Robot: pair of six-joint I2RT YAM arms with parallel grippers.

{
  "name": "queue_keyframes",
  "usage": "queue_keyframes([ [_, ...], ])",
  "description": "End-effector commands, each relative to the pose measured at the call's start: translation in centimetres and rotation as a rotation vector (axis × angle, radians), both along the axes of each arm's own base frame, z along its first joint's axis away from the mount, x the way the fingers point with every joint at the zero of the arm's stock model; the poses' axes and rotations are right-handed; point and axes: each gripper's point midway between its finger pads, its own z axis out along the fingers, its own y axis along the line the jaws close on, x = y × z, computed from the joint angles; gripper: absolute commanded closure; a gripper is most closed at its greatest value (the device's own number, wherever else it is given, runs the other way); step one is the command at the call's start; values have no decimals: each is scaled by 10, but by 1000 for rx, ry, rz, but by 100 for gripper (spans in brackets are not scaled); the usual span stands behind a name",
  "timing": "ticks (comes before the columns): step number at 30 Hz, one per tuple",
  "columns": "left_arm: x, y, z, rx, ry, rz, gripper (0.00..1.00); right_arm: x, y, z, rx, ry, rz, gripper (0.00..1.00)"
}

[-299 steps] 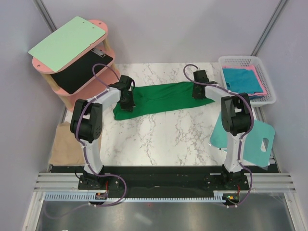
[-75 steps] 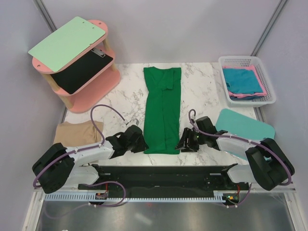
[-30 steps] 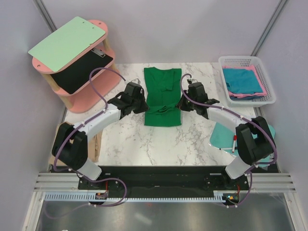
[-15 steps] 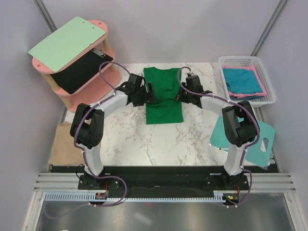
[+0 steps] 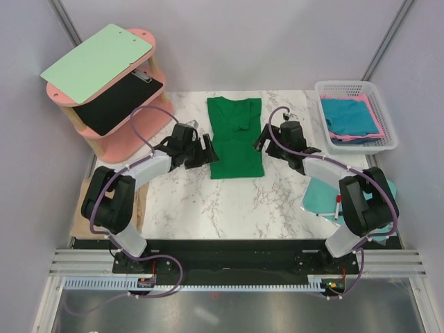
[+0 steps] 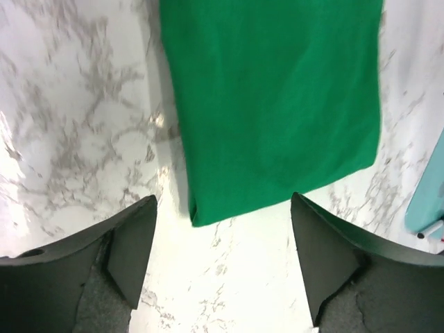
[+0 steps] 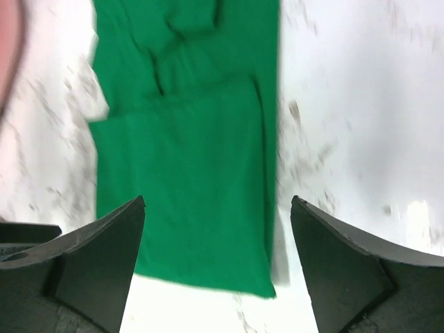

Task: Fold and stack the t-shirts
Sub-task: Fold the folded rectangular tshirt in 1/3 of the way, then grab one side of the 2/3 rectangular tshirt with both arms

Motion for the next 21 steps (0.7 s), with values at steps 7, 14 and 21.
queue_keyframes([
  [7, -34, -11, -41, -133, 56, -15, 35, -73, -12, -72, 25, 216, 25, 23],
  [14, -38, -18, -57, -165, 86, -18, 50, -83, 4, -89, 118, 250, 64, 39],
  [21, -39, -28, -58, -192, 97, -43, 98, -100, 26, -95, 167, 279, 125, 76],
])
